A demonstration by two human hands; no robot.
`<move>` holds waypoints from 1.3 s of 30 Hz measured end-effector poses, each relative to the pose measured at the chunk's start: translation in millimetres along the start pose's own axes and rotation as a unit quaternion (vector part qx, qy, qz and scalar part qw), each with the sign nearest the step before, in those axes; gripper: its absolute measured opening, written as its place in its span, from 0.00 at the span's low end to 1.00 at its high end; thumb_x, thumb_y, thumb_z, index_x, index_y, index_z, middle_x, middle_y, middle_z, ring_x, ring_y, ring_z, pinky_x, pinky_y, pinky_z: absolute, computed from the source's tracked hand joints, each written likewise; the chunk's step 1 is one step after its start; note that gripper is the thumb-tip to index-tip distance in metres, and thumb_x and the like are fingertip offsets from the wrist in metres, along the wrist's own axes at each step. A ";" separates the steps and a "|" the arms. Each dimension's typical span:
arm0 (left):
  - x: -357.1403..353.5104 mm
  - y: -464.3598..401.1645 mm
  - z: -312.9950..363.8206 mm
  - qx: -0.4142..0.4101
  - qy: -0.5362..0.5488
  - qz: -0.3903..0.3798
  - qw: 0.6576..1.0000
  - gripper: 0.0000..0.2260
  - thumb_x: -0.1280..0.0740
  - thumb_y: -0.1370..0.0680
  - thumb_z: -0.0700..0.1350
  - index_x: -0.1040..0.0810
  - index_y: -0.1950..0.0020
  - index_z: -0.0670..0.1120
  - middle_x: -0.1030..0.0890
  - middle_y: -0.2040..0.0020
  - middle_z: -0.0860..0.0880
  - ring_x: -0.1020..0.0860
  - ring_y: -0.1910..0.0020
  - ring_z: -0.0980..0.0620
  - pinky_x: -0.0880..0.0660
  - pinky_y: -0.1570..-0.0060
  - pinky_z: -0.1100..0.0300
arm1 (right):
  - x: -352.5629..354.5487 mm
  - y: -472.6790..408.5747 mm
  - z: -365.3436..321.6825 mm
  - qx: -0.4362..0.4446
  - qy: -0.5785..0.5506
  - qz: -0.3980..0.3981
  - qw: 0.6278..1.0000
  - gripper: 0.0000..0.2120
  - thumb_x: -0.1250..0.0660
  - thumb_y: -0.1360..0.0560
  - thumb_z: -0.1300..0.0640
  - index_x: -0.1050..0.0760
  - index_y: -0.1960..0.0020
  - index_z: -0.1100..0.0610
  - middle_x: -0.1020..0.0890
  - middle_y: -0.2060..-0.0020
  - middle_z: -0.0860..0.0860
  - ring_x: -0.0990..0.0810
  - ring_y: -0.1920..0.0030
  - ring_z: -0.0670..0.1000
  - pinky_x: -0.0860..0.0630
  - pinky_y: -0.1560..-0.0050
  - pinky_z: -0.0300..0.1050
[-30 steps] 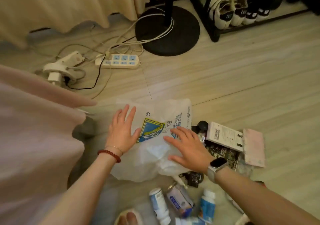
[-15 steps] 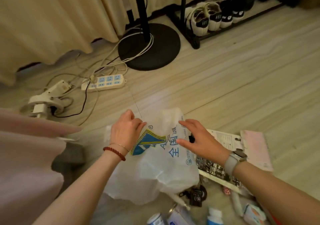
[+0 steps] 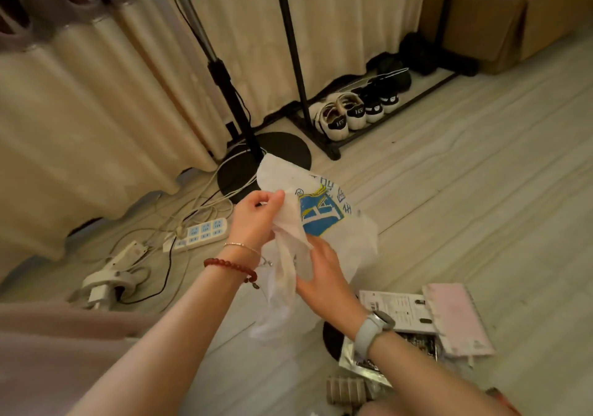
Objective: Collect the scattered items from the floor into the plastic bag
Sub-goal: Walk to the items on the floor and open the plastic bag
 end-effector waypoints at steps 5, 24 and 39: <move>-0.2 -3.2 -9.6 -0.076 -0.048 0.067 0.994 0.11 0.37 0.24 0.44 0.32 0.66 0.50 0.28 0.66 0.50 0.29 0.65 0.52 0.28 0.65 0.59 | 31.3 -7.5 20.2 0.024 0.077 0.142 0.987 0.13 0.41 0.27 0.55 0.23 0.52 0.63 0.21 0.54 0.59 0.25 0.50 0.61 0.35 0.50 0.42; -17.6 17.1 -163.0 -0.105 -0.098 -0.014 0.990 0.17 0.43 0.20 0.43 0.36 0.69 0.48 0.34 0.71 0.53 0.35 0.71 0.57 0.39 0.69 0.62 | 18.4 8.6 83.4 0.048 0.295 -0.018 0.954 0.21 0.45 0.21 0.51 0.42 0.29 0.51 0.27 0.45 0.52 0.23 0.58 0.55 0.28 0.62 0.49; 27.4 16.5 -239.7 -0.294 -0.463 -0.057 0.834 0.27 0.53 0.24 0.65 0.21 0.55 0.48 0.20 0.54 0.51 0.28 0.56 0.54 0.29 0.77 0.62 | -25.3 -24.0 132.8 -0.074 0.189 -0.081 0.976 0.12 0.46 0.22 0.65 0.31 0.41 0.58 0.22 0.64 0.55 0.26 0.67 0.51 0.32 0.67 0.41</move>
Point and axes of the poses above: each hand's wrist, its own y-axis away from the middle knuckle, its own x-axis out of the back of the hand, z = x × y, the point moved 5 cm from there along -y, towards the middle knuckle
